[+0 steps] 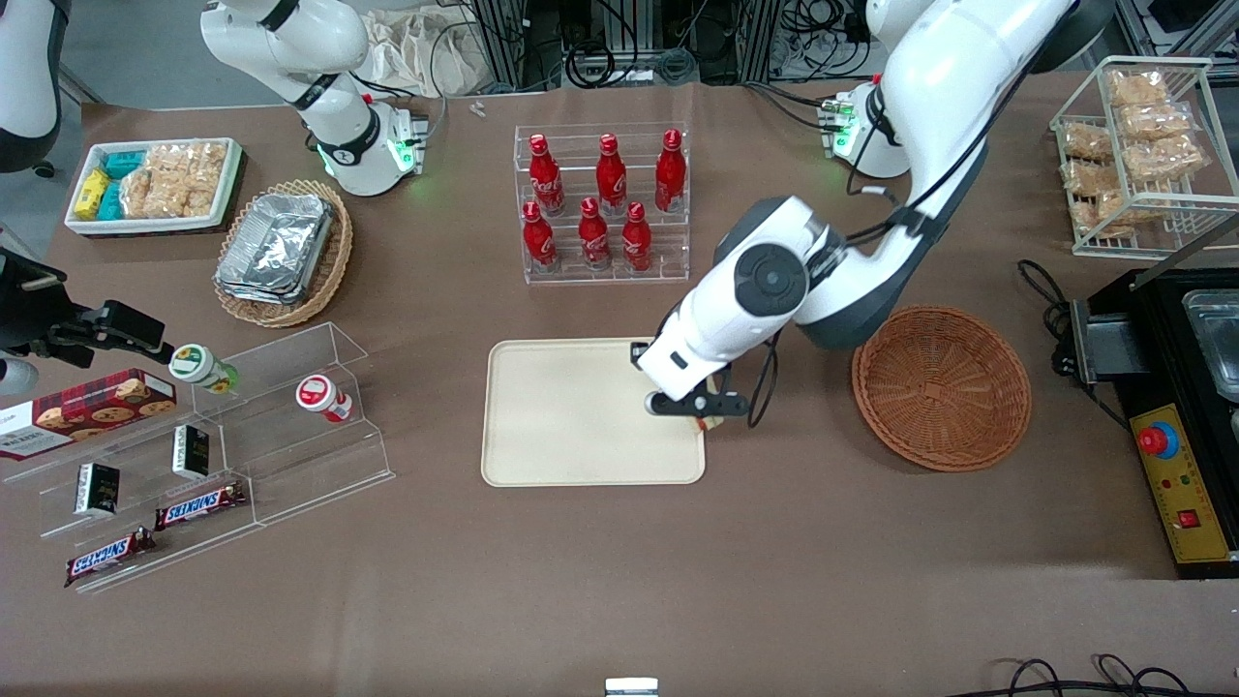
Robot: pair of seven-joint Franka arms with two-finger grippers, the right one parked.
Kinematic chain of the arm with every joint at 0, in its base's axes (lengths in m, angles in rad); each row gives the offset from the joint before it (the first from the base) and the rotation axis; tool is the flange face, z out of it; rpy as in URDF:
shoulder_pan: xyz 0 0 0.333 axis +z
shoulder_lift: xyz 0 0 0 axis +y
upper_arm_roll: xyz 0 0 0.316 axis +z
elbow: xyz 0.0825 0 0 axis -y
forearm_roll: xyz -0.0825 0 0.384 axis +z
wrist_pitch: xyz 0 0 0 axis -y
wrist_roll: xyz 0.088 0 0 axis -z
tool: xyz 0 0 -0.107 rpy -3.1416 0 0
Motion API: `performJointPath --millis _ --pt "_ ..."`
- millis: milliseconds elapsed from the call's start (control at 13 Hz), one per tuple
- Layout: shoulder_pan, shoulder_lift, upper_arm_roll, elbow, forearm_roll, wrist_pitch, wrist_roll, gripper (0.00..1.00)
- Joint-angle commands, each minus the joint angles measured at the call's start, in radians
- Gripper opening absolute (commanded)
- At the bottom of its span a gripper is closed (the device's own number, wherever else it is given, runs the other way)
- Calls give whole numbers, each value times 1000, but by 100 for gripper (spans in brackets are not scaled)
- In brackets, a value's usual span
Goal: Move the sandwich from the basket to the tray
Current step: 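Carry the sandwich over the cream tray and lower it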
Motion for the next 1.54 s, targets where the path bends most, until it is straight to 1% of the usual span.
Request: performJointPath --millis 0,231,308,538,615,692,846,923,1077,1154,1308,1385,1462 --pt "-8 90 0 32 29 48 116 0" --pt "-25 172 6 31 37 169 166 0" --pt "-37 196 8 31 57 205 165 0" --pt "-39 222 8 31 63 236 165 0" --pt "-39 224 8 31 63 236 161 35" --pt "-39 226 8 31 65 234 160 99" --pt "-37 209 18 29 92 198 154 100" --pt "-36 183 17 37 94 140 153 100" --pt "-34 94 20 46 97 49 135 100" --pt "-36 62 24 49 103 47 116 100" --pt "-36 -38 37 51 173 30 -12 100" --pt "-34 -57 41 69 186 22 -61 100" --pt "-7 -67 41 64 207 -3 -70 100"
